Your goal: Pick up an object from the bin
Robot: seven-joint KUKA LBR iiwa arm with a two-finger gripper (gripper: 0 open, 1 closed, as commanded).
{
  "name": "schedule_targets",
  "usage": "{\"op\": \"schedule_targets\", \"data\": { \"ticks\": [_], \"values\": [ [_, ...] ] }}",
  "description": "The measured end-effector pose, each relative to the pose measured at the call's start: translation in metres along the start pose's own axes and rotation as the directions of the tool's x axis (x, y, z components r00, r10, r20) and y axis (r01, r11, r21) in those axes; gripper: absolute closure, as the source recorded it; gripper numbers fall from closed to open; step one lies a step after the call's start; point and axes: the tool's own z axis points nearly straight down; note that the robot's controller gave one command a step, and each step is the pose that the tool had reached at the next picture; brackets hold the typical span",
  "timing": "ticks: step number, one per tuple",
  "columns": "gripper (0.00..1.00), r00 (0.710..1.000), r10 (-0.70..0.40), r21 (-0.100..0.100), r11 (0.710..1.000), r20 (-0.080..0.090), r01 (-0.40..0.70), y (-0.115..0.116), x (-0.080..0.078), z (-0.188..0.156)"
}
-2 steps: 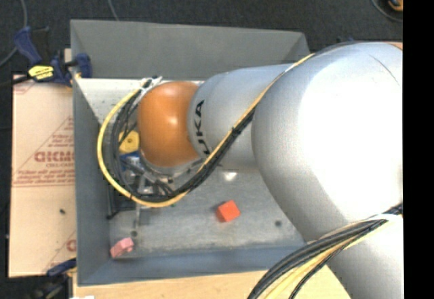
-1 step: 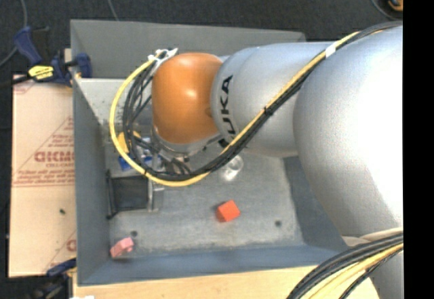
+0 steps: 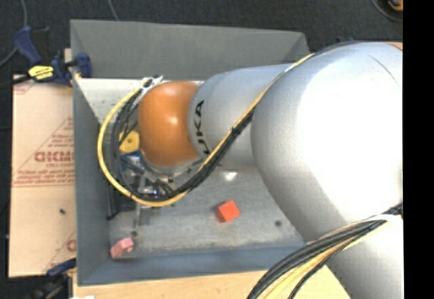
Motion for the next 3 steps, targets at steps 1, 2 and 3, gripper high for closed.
{"op": "schedule_targets", "data": {
  "ticks": [1,2,3],
  "values": [
    [0.0,0.999,-0.047,0.003,0.999,0.007,0.047,-0.002,0.011,0.0],
    [1.0,1.0,-0.002,-0.002,1.0,0.004,0.002,-0.001,-0.001,-0.001],
    [1.0,1.0,-0.002,-0.002,1.0,0.004,0.002,-0.001,-0.001,-0.001]
  ]
}}
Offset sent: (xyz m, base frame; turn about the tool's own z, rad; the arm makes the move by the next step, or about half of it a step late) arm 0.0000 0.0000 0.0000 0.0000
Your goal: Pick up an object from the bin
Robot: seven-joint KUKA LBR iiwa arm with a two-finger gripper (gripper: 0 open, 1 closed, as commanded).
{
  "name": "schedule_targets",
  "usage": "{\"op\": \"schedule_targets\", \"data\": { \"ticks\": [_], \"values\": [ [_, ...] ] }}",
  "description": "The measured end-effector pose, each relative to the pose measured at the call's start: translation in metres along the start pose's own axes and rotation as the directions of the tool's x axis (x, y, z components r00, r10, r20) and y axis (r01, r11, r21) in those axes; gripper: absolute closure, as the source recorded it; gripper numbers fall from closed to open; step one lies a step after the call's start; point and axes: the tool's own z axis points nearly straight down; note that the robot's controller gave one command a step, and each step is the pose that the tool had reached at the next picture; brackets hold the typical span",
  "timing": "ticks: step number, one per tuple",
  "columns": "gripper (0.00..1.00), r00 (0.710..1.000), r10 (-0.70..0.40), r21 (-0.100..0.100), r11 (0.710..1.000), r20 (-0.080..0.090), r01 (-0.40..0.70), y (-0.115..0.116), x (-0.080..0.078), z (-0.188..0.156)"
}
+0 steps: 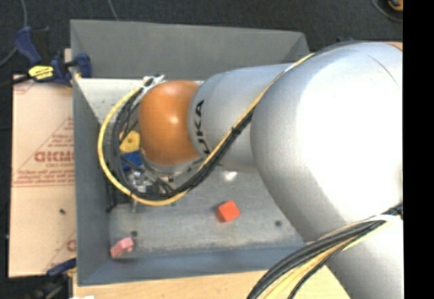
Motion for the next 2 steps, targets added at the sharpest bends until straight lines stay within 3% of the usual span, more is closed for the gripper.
{"op": "schedule_targets", "data": {
  "ticks": [2],
  "values": [
    [1.0,1.0,0.001,0.0,1.0,0.0,-0.001,-0.0003,0.0004,-0.0102]
  ]
}}
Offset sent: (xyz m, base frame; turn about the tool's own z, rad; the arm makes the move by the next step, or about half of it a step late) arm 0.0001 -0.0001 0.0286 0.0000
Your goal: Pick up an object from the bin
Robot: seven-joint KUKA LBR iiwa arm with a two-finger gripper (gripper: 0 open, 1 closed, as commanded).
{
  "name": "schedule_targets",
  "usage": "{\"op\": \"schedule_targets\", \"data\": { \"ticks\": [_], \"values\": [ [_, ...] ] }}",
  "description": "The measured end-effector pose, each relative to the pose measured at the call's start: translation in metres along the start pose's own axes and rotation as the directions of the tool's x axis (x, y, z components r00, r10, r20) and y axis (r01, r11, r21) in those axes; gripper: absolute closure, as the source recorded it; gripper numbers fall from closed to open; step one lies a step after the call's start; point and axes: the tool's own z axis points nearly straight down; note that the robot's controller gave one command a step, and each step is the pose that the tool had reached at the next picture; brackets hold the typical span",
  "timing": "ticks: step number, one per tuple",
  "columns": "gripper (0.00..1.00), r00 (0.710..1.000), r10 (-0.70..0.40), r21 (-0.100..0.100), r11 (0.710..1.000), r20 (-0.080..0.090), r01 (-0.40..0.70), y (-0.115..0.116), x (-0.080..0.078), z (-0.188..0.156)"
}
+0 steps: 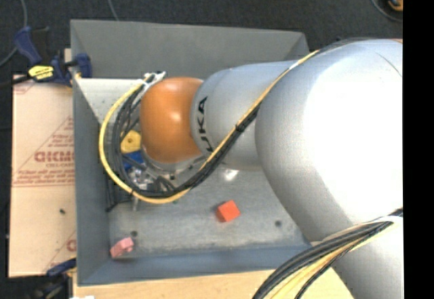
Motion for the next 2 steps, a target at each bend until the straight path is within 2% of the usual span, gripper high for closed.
{"op": "schedule_targets", "data": {
  "ticks": [2],
  "values": [
    [1.0,1.0,0.0,0.001,1.0,-0.004,0.0,0.0,0.001,-0.032]
  ]
}}
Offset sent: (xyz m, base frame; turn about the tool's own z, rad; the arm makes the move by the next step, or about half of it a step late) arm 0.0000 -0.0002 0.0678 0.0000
